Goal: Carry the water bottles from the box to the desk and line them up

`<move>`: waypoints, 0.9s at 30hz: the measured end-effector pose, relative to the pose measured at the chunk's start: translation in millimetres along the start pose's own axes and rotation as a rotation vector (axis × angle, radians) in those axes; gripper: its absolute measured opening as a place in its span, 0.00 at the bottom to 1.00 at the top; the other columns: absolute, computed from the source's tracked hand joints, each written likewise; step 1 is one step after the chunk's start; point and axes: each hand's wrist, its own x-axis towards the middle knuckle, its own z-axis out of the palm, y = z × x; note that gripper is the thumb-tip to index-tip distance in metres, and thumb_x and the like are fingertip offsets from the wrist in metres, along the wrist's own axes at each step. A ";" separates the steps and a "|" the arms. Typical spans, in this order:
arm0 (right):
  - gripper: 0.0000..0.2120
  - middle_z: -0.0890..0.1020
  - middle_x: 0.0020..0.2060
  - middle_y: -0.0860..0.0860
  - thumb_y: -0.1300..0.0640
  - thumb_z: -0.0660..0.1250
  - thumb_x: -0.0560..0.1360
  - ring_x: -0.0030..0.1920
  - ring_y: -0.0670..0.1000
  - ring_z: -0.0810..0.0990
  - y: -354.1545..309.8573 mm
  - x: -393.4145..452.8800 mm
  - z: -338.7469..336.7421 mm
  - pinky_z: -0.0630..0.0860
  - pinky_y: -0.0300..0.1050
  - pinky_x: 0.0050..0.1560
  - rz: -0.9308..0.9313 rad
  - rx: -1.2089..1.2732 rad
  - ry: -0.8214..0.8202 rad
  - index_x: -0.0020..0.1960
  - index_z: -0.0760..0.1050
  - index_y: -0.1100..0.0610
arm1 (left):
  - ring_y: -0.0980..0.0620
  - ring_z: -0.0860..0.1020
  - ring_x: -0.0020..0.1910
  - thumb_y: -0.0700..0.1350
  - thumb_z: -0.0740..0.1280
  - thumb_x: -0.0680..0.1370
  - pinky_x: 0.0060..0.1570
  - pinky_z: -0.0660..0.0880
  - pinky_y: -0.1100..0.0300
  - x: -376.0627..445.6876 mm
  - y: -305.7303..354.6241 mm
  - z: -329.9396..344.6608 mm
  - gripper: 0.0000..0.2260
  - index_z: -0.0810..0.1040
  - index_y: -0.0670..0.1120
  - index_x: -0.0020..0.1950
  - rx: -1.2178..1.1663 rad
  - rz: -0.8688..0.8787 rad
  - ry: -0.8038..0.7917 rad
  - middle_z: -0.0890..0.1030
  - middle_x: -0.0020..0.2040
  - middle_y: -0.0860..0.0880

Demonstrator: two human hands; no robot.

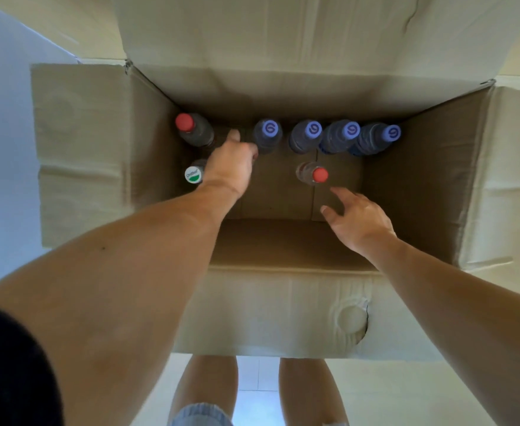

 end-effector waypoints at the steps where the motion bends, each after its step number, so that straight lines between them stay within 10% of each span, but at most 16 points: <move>1: 0.25 0.74 0.67 0.55 0.42 0.58 0.82 0.66 0.60 0.73 -0.3 -0.5 0.0 0.72 0.53 0.60 -0.002 0.005 -0.003 0.78 0.60 0.45 | 0.32 0.77 0.55 0.39 0.63 0.80 0.57 0.76 0.46 -4.7 4.4 5.0 0.11 0.81 0.44 0.61 -0.008 0.017 -0.001 0.69 0.65 0.38; 19: 0.27 0.72 0.70 0.56 0.42 0.59 0.82 0.71 0.59 0.70 10.9 17.1 2.7 0.73 0.54 0.65 0.040 0.041 -0.047 0.79 0.59 0.48 | 0.37 0.75 0.64 0.34 0.71 0.74 0.63 0.75 0.45 8.1 17.8 27.8 0.27 0.73 0.50 0.72 -0.019 0.049 -0.056 0.69 0.70 0.43; 27: 0.26 0.75 0.62 0.56 0.43 0.60 0.82 0.63 0.60 0.75 -17.1 18.7 0.3 0.75 0.52 0.56 0.004 0.047 -0.042 0.77 0.61 0.46 | 0.37 0.68 0.67 0.42 0.68 0.77 0.67 0.66 0.45 7.0 -34.8 -30.8 0.20 0.73 0.43 0.69 0.585 -0.006 0.159 0.70 0.67 0.40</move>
